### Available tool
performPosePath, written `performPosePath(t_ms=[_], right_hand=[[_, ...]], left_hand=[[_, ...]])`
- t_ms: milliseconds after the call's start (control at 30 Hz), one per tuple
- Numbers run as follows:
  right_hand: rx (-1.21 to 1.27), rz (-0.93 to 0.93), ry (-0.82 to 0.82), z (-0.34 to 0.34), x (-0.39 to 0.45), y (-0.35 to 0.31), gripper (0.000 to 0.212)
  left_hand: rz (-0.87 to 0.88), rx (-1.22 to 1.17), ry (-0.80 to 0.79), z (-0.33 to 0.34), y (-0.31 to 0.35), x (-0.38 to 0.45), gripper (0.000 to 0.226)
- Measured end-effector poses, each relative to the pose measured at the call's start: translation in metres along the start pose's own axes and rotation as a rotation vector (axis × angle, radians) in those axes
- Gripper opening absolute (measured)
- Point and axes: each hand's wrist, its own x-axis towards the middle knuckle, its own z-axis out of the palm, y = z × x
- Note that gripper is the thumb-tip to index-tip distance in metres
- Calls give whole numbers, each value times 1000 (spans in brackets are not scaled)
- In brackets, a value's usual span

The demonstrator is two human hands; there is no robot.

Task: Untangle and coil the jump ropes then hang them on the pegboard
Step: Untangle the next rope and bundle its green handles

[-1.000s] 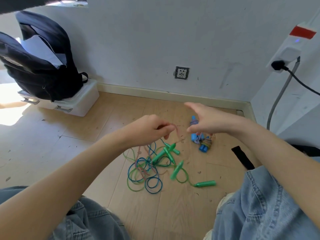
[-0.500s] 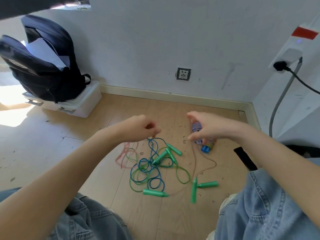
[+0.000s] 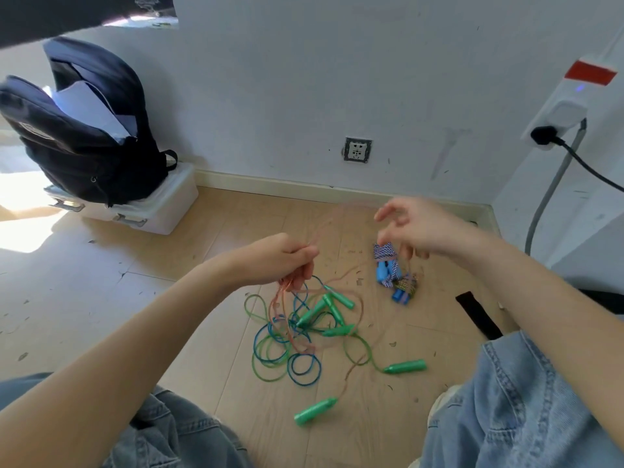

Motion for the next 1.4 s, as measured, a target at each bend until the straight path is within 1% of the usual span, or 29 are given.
performPosePath(t_ms=[33,67,100,133,167,200,233,267,300,400,500,600,633,667,733,800,833,900,967,1000,1067,1100,1167,1200,1233,1267,1333,1367,1400], right_hand=[[-161,-37,-95,5,-3,0,53],[-222,-93,-165,11,-4,-2,68],[-161,-156,-236,15,-8,-6,74],[-34,-197,-328,19,-10,-11,71],[85,-213,-416,21,-11,-14,60],[161,-215,-478,23,-13,-18,42],[196,-224,-496,23,-15,-21,23],[224,-235,-475,22,-16,-22,11],[253,-237,-439,20,-16,-23,10],[335,-156,-319,9,-11,-19,14],[390,-7,-148,1,-6,-9,17],[491,125,73,-2,0,2,20],[540,159,157,-3,2,4,21],[605,181,243,-5,3,6,23],[761,187,372,-10,4,8,24],[822,156,398,-13,4,6,24],[784,133,356,-12,2,5,24],[686,77,150,-7,-2,-2,27],[677,-13,-112,0,-8,-10,31],[709,-64,-197,3,-10,-14,31],[822,-124,-255,5,-12,-21,30],[874,-131,-256,5,-11,-24,29],[923,-156,-267,5,-12,-28,27],[933,-181,-287,6,-12,-29,24],[946,-205,-308,6,-12,-30,21],[962,-222,-315,7,-12,-31,19],[971,-200,-223,8,-9,-30,18],[975,-150,-125,6,-6,-27,17],[988,-81,-13,2,-2,-22,17]], left_hand=[[24,-15,-5,0,4,0,41],[48,-28,-24,1,7,0,41],[70,-47,-48,3,11,-1,40],[86,-82,-70,5,14,-1,39],[96,-128,-86,7,16,-2,39],[99,-173,-95,7,17,-2,38],[99,-197,-95,7,17,-2,37],[98,-201,-82,6,16,-2,34],[93,-200,-56,4,14,-2,30],[36,-289,65,-4,5,0,16],[29,-312,176,-11,-3,1,8],[43,-314,190,-17,-6,-1,16],[47,-268,183,-18,-7,-1,20],[48,-133,187,-18,-9,-1,24],[-2,303,162,-18,-17,-1,27],[-117,555,66,-14,-25,-2,22],[-155,609,49,-11,-28,-2,21],[-115,621,121,-8,-24,0,26],[7,506,299,-5,-14,2,28],[69,452,404,-4,-7,3,27],[155,280,545,-2,6,6,15],[177,109,547,0,14,5,10],[206,-290,417,6,27,2,10],[233,-417,326,9,30,1,13],[267,-480,235,12,31,1,20],[295,-517,132,15,29,2,26],[257,-522,-44,18,26,1,21],[201,-456,-107,19,23,0,17],[128,-308,-152,19,19,1,22]])
